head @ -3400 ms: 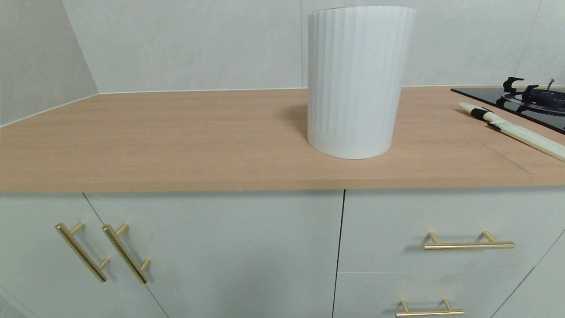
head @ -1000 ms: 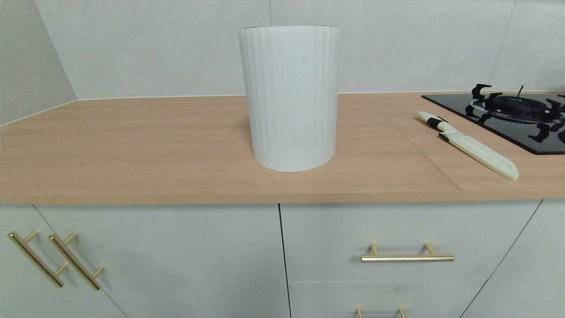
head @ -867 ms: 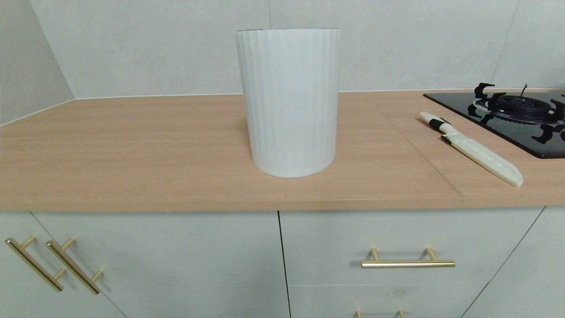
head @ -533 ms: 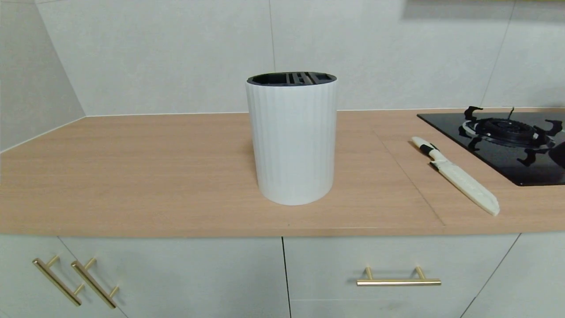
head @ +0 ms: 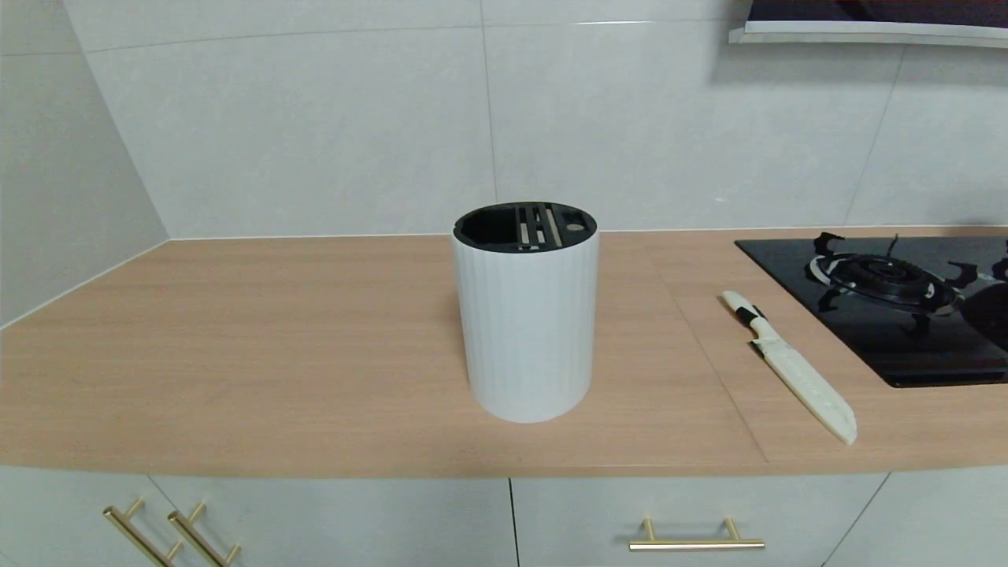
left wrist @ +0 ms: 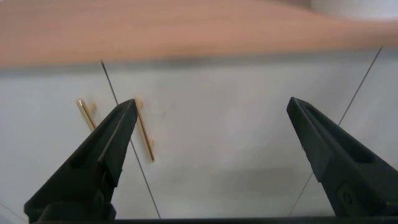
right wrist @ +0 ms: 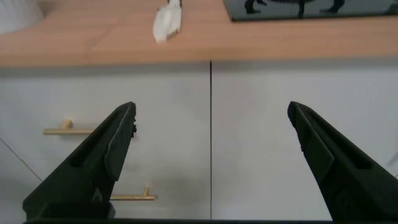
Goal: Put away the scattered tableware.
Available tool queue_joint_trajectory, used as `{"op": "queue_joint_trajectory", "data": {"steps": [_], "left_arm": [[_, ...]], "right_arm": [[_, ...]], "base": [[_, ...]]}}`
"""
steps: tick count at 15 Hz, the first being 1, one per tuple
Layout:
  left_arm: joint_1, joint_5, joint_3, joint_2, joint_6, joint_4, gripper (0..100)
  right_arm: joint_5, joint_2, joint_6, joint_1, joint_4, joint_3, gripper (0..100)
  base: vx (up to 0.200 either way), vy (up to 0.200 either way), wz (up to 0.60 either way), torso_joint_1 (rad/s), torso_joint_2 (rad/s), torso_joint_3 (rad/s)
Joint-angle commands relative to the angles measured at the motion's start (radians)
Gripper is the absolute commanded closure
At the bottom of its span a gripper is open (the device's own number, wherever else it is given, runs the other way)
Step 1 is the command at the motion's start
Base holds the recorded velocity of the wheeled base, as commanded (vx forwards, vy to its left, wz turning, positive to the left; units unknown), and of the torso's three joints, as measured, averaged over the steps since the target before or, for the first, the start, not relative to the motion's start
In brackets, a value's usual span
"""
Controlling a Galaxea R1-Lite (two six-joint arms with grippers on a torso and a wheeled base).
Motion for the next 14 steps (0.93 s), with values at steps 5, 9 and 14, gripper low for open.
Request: {"op": "queue_joint_trajectory", "data": {"steps": [5,9,14], "left_arm": [[0.001,0.000,0.000,0.000,0.000,0.001,0],[0.000,0.000,0.000,0.000,0.000,0.001,0],[0.000,0.000,0.000,0.000,0.000,0.001,0]], "right_arm": [[0.000,0.001,0.000,0.000,0.000,0.000,0],[0.000,0.001,0.000,0.000,0.000,0.000,0],[0.000,0.001,0.000,0.000,0.000,0.000,0]], "base": [[0.000,0.000,0.00,0.222,-0.50,-0.281],[0.000,0.000,0.00,0.241,-0.53,-0.290],[0.000,0.000,0.00,0.264,-0.57,-0.301]]}}
